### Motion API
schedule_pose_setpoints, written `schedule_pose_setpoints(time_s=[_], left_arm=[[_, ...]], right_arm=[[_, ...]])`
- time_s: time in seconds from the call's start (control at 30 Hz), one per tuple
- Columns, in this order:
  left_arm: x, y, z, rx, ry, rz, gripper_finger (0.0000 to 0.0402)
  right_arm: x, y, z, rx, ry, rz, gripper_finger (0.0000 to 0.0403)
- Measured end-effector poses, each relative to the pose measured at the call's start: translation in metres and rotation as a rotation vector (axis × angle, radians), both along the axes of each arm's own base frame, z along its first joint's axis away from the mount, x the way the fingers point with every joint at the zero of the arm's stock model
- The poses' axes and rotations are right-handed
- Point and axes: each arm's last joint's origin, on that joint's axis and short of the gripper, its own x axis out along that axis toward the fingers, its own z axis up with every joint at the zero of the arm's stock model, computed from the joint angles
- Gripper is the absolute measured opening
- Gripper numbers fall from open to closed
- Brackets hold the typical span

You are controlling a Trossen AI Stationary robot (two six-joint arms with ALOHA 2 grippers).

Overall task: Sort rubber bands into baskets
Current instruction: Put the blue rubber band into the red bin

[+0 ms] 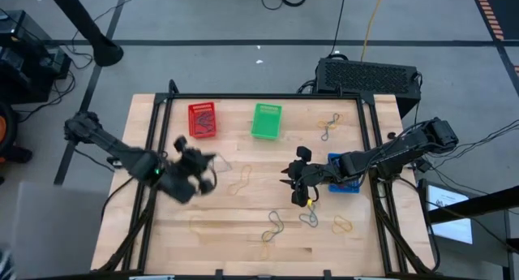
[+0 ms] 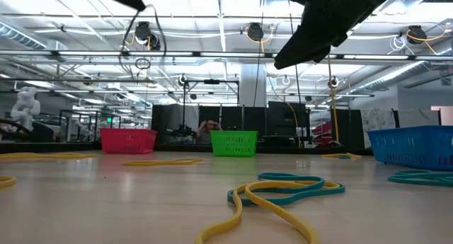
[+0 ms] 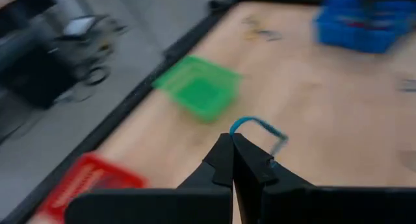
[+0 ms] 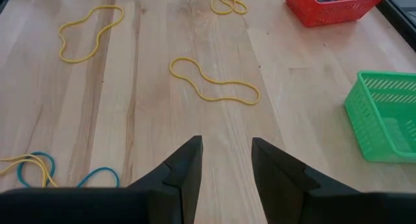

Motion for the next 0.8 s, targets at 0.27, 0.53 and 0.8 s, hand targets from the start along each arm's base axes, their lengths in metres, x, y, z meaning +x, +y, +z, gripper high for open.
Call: schedule_pose_setpoints(time_s=[0.27,0.53,0.8], left_arm=[[-0.017,0.072,0.013,0.058,0.086,0.279,0.0000],[-0.029,0.127,0.017,0.043,0.178,0.464,0.0000],[-0.031,0.168,-0.006,-0.065,0.240,0.502,0.0000]], right_arm=[[0.000,0.000,0.000,-0.001,0.001,0.001,0.0125],[0.000,0.000,0.000,-0.003,0.003,0.003,0.0125],[-0.001,0.000,-0.001,-0.005,0.010,0.004,0.0125]])
